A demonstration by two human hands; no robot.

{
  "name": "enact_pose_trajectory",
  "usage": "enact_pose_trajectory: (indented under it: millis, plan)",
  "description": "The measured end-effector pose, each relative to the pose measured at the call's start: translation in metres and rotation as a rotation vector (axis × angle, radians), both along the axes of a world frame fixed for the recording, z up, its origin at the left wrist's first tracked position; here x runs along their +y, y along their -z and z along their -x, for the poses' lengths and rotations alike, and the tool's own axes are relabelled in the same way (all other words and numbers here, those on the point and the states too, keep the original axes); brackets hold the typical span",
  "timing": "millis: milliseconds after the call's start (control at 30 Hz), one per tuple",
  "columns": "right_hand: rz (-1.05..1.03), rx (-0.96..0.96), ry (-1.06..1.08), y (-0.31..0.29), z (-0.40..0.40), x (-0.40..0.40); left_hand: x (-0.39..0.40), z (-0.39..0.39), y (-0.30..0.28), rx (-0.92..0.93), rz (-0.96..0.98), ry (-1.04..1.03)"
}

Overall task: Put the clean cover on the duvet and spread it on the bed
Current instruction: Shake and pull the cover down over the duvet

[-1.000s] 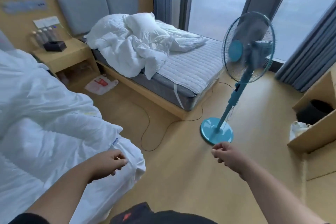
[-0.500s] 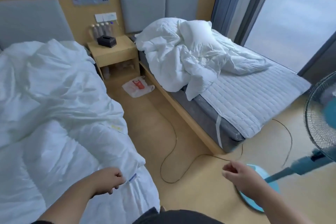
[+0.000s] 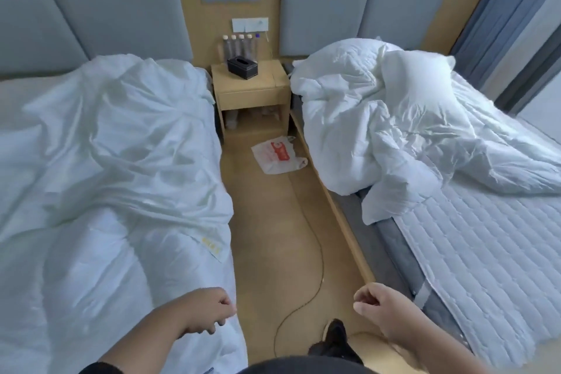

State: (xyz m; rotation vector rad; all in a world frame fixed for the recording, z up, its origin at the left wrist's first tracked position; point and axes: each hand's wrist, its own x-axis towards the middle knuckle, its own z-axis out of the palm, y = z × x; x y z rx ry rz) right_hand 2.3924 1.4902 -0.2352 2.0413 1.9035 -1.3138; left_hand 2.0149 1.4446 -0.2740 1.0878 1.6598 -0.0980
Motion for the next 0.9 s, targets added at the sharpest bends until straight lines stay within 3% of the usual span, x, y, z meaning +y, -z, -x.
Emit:
enact_pose_trajectory:
  millis: [233,533,733,900]
  plan:
    - [0.131,-0.056,-0.448,0.018,0.026,0.172,0.067,-0.008,-0.002,0.024,-0.012,-0.377]
    - [0.174,-0.126,-0.879,0.033,0.179,0.305,0.068,0.02,0.015,-0.06,0.049,-0.778]
    - [0.187,-0.115,-0.974,0.054,0.298,0.362,0.113,0.086,0.072,-0.273,-0.004,-1.151]
    - [0.206,-0.223,-0.95,0.051,0.36,0.424,0.182,0.184,0.126,-0.493,-0.158,-1.71]
